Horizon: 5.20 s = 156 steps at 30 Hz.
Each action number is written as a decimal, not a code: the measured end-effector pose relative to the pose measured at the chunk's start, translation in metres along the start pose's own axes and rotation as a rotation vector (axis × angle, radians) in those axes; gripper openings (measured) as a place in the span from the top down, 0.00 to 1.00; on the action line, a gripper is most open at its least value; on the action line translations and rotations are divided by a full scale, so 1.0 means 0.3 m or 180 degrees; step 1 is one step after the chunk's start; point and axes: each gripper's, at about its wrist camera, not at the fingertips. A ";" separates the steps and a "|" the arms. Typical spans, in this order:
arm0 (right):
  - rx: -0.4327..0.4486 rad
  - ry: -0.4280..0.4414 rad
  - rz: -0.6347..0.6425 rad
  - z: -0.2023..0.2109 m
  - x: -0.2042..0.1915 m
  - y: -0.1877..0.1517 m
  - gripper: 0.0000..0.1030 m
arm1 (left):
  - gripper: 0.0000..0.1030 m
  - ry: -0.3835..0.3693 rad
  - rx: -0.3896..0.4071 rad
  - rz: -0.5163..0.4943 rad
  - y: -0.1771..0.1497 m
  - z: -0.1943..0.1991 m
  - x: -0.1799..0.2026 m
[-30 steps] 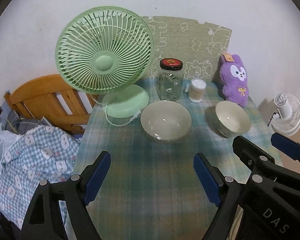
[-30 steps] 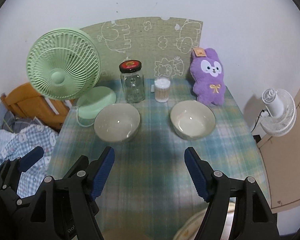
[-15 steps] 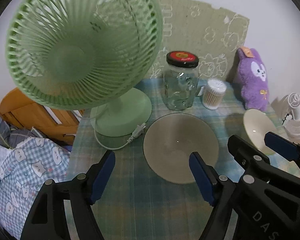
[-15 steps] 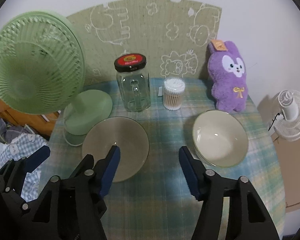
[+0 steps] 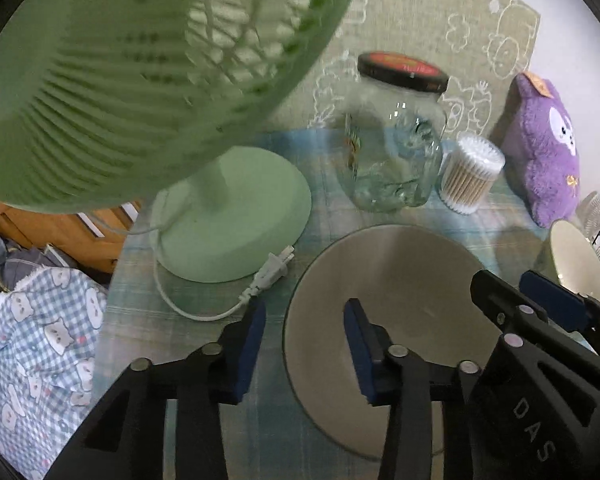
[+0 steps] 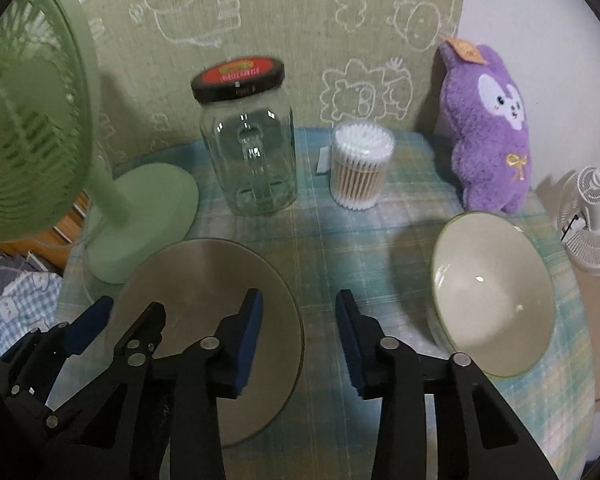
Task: Organize plates and bowls
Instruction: 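Grasp the second cream bowl rim with both tools and lift it, then carry the held bowl to the first bowl and lower it inside, then open both tools, release the nested bowl and pull back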
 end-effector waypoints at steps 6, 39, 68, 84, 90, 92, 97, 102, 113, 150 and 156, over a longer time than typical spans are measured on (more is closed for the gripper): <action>-0.0087 0.0056 0.0022 -0.055 -0.008 -0.004 0.76 | 0.79 0.0012 0.0015 -0.0030 -0.016 -0.032 0.002; -0.0067 0.0080 0.0094 0.116 0.006 -0.154 0.80 | 0.80 0.0039 -0.0100 0.0004 -0.136 0.099 0.021; 0.0232 0.0228 0.0121 0.635 0.133 -0.378 0.80 | 0.80 0.0142 0.0213 0.0124 -0.332 0.579 0.138; 0.0149 0.0241 0.0175 0.741 0.154 -0.597 0.80 | 0.80 0.0166 0.0134 0.0110 -0.533 0.687 0.153; 0.0045 0.0249 0.0199 0.720 0.155 -0.683 0.80 | 0.79 0.0178 0.0028 0.0115 -0.615 0.672 0.155; 0.0020 0.0253 0.0205 0.713 0.155 -0.703 0.80 | 0.79 0.0183 0.0000 0.0120 -0.637 0.667 0.154; -0.0052 0.0258 0.0232 0.690 0.151 -0.742 0.80 | 0.79 0.0189 -0.0069 0.0146 -0.673 0.650 0.147; -0.0148 0.0255 0.0247 0.659 0.150 -0.776 0.80 | 0.79 0.0189 -0.0168 0.0162 -0.711 0.622 0.141; -0.0275 0.0270 0.0259 0.606 0.136 -0.809 0.80 | 0.79 0.0209 -0.0286 0.0192 -0.746 0.580 0.126; 0.0195 0.0339 0.0236 0.909 0.147 -0.736 0.36 | 0.23 0.0082 0.0113 0.0075 -0.658 0.843 0.143; 0.0305 0.0229 0.0071 0.977 0.160 -0.685 0.33 | 0.23 -0.0033 0.0224 -0.0036 -0.588 0.894 0.147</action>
Point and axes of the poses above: each gripper's, at about its wrist camera, not at the fingertips, and z roughly against the way its jaws point, x to its right, y to its top, and after that the axes turned 4 degrees about z, right-handed
